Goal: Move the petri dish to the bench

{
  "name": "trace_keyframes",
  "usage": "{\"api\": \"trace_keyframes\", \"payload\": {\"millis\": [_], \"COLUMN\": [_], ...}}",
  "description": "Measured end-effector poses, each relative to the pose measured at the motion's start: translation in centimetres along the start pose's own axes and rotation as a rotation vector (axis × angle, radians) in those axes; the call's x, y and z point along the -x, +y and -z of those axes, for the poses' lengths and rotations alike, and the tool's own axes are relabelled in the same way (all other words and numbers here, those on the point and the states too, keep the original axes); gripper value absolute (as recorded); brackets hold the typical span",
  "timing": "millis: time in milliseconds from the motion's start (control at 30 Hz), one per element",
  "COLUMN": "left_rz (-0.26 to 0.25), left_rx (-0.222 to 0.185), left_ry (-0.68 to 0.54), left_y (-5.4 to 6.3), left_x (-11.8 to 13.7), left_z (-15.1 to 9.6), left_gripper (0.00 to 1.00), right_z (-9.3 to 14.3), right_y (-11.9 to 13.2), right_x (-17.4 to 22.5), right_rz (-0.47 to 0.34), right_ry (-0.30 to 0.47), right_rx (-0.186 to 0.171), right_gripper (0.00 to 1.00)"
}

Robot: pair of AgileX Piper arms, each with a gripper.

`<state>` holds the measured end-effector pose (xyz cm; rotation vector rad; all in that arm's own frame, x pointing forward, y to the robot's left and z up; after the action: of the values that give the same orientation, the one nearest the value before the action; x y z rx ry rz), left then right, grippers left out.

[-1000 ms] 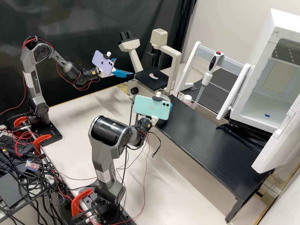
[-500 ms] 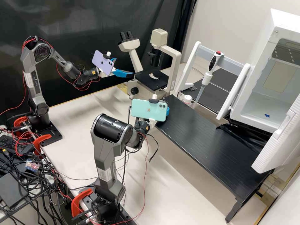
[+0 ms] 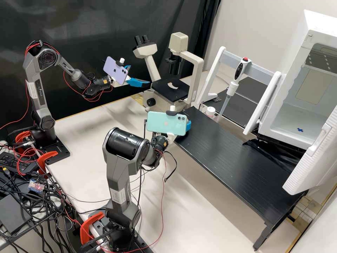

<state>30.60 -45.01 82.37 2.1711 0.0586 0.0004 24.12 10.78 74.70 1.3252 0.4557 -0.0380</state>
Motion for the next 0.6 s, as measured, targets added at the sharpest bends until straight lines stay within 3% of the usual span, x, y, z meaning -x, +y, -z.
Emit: {"api": "trace_keyframes", "payload": {"millis": [167,333,467,600], "left_rz": [0.0,0.0,0.0,0.0], "left_rx": [0.0,0.0,0.0,0.0], "left_ry": [0.0,0.0,0.0,0.0], "left_y": [0.0,0.0,0.0,0.0], "left_x": [0.0,0.0,0.0,0.0], "left_z": [0.0,0.0,0.0,0.0], "left_gripper": [1.0,1.0,1.0,1.0], "right_z": [0.2,0.9,2.2,3.4], "right_y": [0.4,1.8,3.7,5.4], "right_x": [0.7,3.3,6.2,9.3], "right_rz": [-0.019,-0.074,-0.187,-0.392], "right_ry": [0.01,0.072,0.19,0.3], "right_rx": [0.005,0.016,-0.006,-0.052], "right_gripper": [1.0,1.0,1.0,1.0]}}
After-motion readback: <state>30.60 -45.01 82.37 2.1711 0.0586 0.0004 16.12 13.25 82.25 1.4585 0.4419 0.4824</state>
